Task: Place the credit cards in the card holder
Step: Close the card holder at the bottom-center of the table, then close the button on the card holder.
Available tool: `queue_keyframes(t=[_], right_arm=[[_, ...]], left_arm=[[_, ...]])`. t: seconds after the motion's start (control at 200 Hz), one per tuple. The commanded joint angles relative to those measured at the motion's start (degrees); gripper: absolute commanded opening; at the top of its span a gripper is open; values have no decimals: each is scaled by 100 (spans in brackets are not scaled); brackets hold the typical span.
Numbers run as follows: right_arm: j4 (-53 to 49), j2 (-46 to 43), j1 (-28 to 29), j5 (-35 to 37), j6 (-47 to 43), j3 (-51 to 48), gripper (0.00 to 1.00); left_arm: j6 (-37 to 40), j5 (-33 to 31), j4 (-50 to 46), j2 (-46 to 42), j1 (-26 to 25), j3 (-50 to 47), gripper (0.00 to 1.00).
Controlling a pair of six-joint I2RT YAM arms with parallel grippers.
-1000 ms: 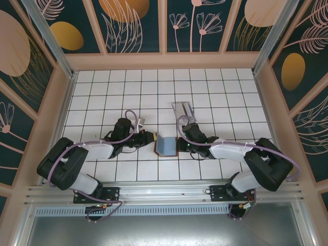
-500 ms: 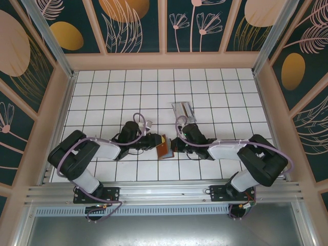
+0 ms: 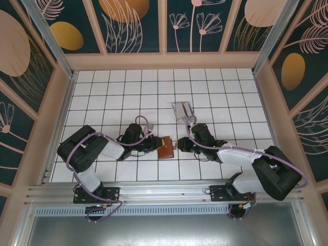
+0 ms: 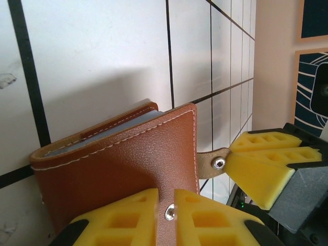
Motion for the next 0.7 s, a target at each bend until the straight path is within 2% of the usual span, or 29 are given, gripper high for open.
queue_keyframes(t=[0.0, 0.045, 0.38, 0.696], right_arm=[[-150, 49, -28, -159, -80, 104, 4], [-131, 60, -28, -155, -79, 105, 0], [-29, 344, 30, -648, -222, 354, 0], [-330, 508, 183, -656, -427, 707, 0]], left_arm=[[176, -324, -372, 12, -25, -57, 17], [211, -363, -445, 34, -17, -42, 17], [328, -677, -1172, 88, -58, 189, 15], [282, -953, -1442, 153, -104, 214, 12]])
